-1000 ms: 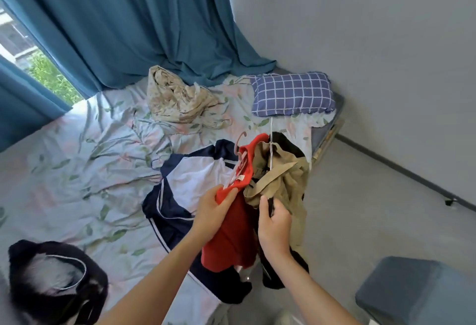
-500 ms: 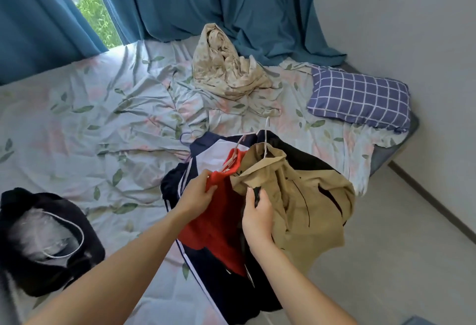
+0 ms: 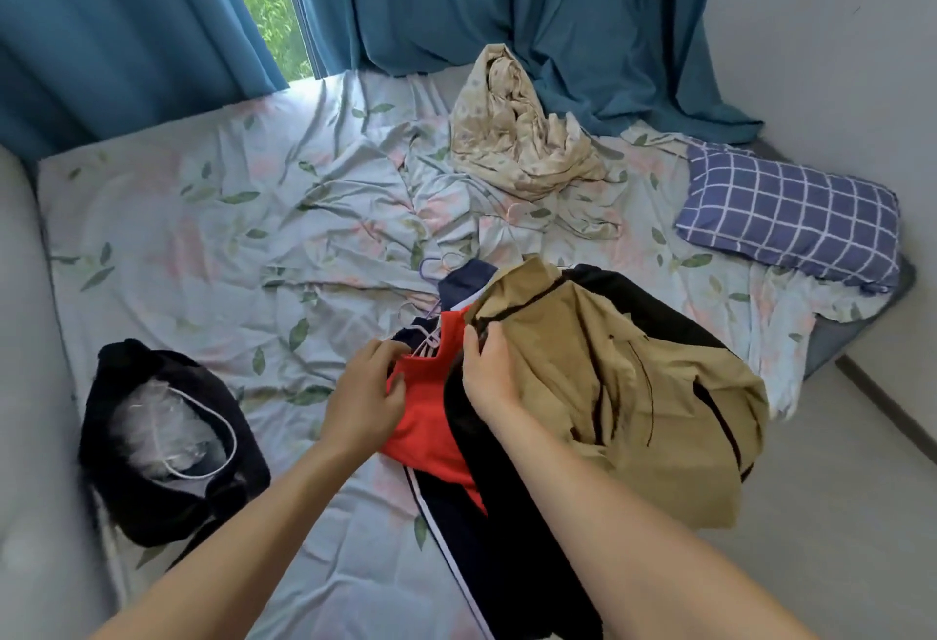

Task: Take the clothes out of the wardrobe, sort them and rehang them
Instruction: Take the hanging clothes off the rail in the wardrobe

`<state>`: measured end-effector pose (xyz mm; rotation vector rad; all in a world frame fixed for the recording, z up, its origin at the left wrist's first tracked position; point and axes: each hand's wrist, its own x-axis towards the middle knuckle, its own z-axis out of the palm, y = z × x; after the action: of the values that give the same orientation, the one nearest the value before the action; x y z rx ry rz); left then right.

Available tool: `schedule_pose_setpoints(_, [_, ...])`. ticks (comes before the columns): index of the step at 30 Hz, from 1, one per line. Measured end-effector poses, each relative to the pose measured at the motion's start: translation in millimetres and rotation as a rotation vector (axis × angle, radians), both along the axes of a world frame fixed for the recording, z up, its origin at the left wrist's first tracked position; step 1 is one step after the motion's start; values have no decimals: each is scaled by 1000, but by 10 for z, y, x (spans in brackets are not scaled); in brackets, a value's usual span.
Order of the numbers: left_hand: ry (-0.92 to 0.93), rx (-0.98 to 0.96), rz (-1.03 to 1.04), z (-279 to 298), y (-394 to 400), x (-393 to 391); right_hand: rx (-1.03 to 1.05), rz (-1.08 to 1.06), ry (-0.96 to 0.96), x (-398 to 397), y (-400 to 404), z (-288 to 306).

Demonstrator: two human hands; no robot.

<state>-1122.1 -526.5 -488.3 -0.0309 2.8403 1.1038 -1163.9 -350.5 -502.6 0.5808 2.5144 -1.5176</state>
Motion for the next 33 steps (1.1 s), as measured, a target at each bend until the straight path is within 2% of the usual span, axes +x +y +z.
schedule_pose_setpoints(3, [-14, -39, 11, 67, -47, 87, 20, 156, -125, 152, 168, 27])
schedule_pose_setpoints(6, [-1, -83, -24, 170, 69, 170, 89, 202, -107, 408, 498, 347])
schedule_pose_setpoints(9, [24, -125, -112, 378, 355, 329, 310, 248, -65, 773, 893, 795])
schedule_pose_setpoints(12, [77, -179, -231, 704, 759, 562, 429, 179, -44, 1293, 1321, 1209])
schedule_pose_setpoints(17, [191, -144, -500, 1507, 1805, 1108, 577, -22, -23, 2560, 2042, 1932])
schedule_pose_setpoints(22, [415, -48, -888, 2420, 3247, 1950, 704, -340, -27, 4171, 2788, 2529])
schedule_pose_setpoints(27, [541, 9, -1285, 2850, 4465, 3502, 825, -626, -82, 6090, 3096, 2943])
schedule_pose_setpoints(33, [589, 86, -1761, 2935, 4939, 5631, 816, -1033, -237, 8222, 2789, 3202])
